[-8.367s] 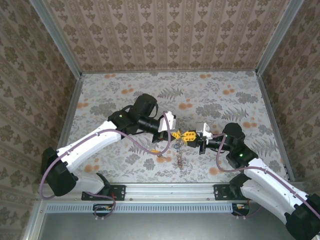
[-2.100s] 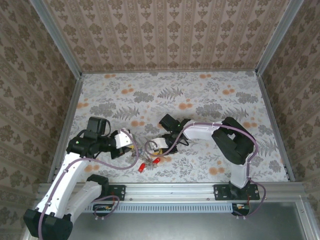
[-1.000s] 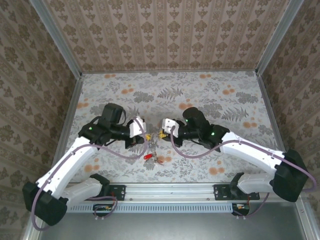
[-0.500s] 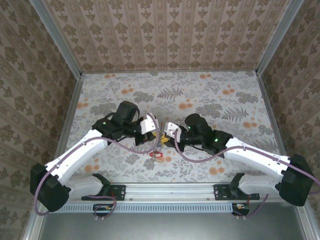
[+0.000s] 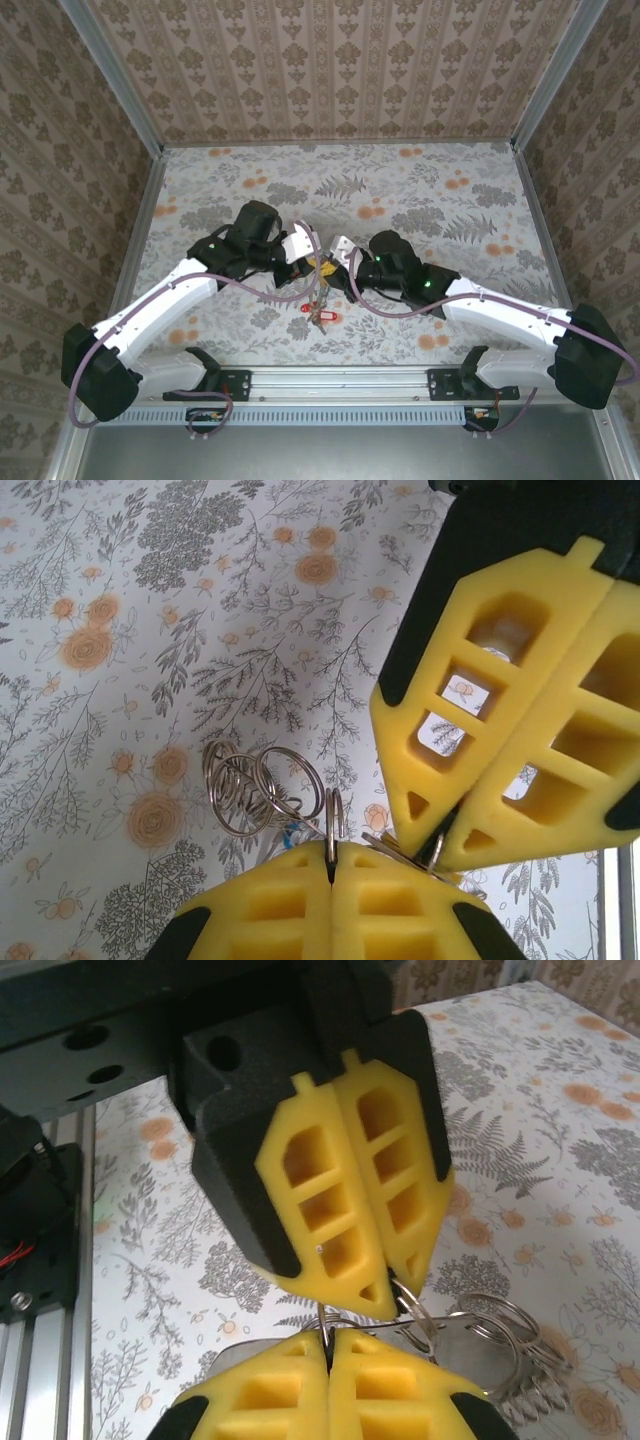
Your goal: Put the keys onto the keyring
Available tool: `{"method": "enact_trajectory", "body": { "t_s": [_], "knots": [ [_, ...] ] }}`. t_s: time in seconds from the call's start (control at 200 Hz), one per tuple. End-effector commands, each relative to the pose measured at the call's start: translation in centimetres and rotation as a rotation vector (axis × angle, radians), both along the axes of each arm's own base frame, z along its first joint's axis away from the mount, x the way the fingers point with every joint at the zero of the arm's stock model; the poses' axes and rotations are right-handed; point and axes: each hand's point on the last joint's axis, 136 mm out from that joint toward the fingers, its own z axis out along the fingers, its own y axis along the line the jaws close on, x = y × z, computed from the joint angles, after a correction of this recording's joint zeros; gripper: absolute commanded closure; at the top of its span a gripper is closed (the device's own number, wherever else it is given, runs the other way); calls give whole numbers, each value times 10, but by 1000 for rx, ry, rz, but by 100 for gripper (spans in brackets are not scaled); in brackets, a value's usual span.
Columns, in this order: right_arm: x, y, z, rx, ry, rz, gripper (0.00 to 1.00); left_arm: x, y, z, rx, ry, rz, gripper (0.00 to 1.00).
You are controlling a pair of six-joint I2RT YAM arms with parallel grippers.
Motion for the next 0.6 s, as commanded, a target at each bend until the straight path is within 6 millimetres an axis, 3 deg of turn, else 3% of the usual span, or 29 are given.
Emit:
{"method": "enact_trajectory", "body": {
  "t_s": [0.0, 0.595],
  "knots": [
    [19, -13, 0, 36, 3, -157, 100, -10, -12, 7, -46, -2, -52, 100],
    [21, -20, 13, 127, -39, -192, 100, -8, -15, -3, -17, 9, -28, 100]
  ]
}}
